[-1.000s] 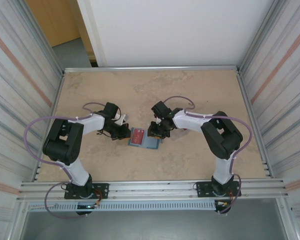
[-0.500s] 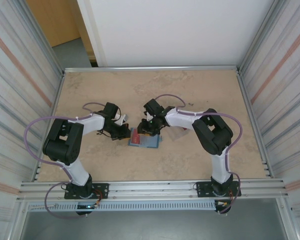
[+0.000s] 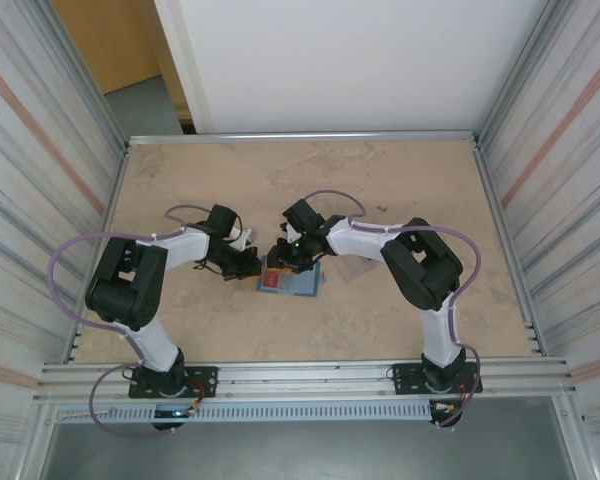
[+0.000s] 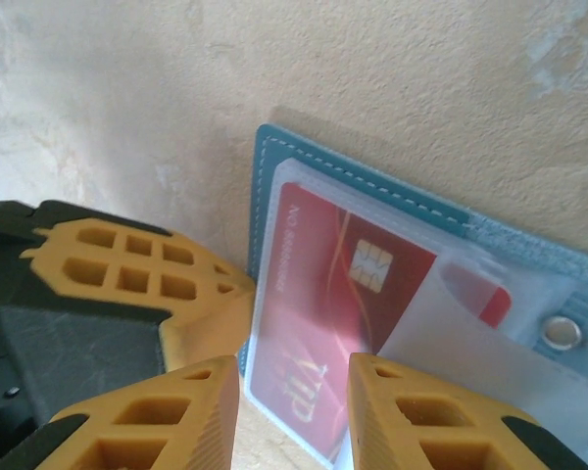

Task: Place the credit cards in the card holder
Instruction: Flip over the card slot on the card holder.

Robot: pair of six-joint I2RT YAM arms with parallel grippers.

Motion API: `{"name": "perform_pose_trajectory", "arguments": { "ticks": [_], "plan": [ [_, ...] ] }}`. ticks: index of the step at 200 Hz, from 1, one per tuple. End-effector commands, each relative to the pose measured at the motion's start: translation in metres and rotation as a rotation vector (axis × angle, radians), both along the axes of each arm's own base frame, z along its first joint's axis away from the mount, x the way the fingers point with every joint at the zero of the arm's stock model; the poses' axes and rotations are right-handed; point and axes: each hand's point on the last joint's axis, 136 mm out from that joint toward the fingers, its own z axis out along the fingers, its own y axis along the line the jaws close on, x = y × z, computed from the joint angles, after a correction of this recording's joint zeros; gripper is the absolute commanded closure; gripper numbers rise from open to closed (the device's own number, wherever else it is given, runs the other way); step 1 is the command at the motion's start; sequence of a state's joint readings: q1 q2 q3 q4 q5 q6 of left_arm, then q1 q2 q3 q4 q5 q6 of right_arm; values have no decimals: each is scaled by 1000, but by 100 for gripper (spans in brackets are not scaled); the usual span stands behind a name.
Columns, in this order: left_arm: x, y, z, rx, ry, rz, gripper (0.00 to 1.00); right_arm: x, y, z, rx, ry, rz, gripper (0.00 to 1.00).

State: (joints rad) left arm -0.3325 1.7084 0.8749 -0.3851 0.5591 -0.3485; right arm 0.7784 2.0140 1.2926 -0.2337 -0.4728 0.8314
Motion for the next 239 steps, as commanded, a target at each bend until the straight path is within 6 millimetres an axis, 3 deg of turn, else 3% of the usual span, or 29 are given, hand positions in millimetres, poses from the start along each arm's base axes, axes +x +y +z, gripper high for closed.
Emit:
{"name": "perform_pose_trajectory", "arguments": {
  "ticks": [1, 27, 59, 111, 135, 144, 152, 182, 207, 239],
  "plan": [
    [4, -2, 27, -57, -26, 8, 100, -3, -9, -28, -42, 59, -28, 67],
    [1, -8, 56, -129, -90, -42, 100, -2, -13, -33, -54, 70, -39, 67],
    [-22, -26, 92, -308, -207, -202, 100, -1, -14, -33, -56, 71, -37, 67],
    [-87, -31, 145, -291, -748, -983, 100, -2, -16, -33, -62, 71, -35, 67],
    [-121, -15, 127, -202, -919, -1484, 99, -1, -16, -34, -64, 71, -36, 67],
    [-118, -12, 114, -108, -932, -1592, 89, -1, -16, -34, -65, 72, -36, 67],
    [-110, -13, 104, -19, -950, -1640, 88, 0, -15, -33, -63, 68, -36, 67],
    [-68, -31, 76, 372, -1054, -1653, 87, 1, -13, -30, -61, 60, -37, 67],
    [-65, -47, 64, 427, -1112, -1655, 80, 1, -14, -30, -62, 59, -38, 67],
    [-41, -60, 57, 511, -1125, -1524, 76, 2, -14, -27, -62, 53, -41, 67]
  ]
}}
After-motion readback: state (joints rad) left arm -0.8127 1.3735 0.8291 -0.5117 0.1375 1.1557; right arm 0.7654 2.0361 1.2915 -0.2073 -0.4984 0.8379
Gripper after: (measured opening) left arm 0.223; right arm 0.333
